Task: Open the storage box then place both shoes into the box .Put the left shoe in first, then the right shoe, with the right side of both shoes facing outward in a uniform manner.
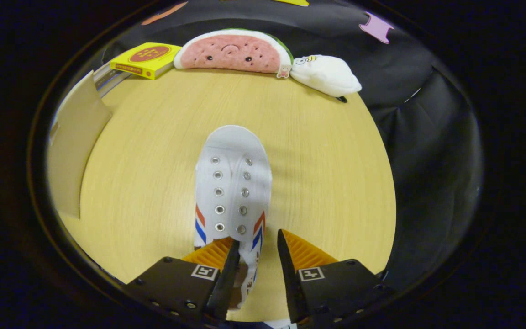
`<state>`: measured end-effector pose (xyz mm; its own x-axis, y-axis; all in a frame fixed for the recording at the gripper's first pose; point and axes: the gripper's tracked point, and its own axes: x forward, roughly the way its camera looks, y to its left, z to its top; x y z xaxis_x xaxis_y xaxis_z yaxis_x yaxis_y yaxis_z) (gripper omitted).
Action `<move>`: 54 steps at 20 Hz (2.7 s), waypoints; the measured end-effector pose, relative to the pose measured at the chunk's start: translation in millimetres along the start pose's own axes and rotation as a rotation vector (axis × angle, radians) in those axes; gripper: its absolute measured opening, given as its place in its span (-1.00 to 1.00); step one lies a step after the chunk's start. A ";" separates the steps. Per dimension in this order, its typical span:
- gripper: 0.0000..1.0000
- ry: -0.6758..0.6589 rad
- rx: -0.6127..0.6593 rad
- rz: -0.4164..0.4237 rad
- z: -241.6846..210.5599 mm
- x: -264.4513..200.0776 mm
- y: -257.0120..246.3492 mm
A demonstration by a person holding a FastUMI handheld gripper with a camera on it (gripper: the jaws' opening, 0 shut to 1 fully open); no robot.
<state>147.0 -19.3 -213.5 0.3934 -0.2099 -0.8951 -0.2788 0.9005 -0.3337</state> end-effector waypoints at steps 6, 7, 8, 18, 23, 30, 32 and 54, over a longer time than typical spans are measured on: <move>-0.59 0.034 0.032 0.076 -0.9 8.7 1.9; -0.79 0.036 0.062 0.069 -2.9 8.1 -3.5; -0.99 0.031 0.077 0.078 -6.7 7.1 -0.6; -1.00 -0.053 0.407 0.493 -1.0 -41.3 33.4; -1.00 -0.086 0.411 0.487 15.2 -97.0 52.2; -1.00 -0.109 0.365 0.482 42.5 -180.4 112.8; -1.00 -0.118 0.358 0.509 53.3 -206.8 136.4; -1.00 -0.245 0.262 0.383 111.9 -207.9 317.4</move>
<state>74.7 352.8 -100.3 0.5082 0.2197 -0.8327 -0.2266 0.9669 0.1168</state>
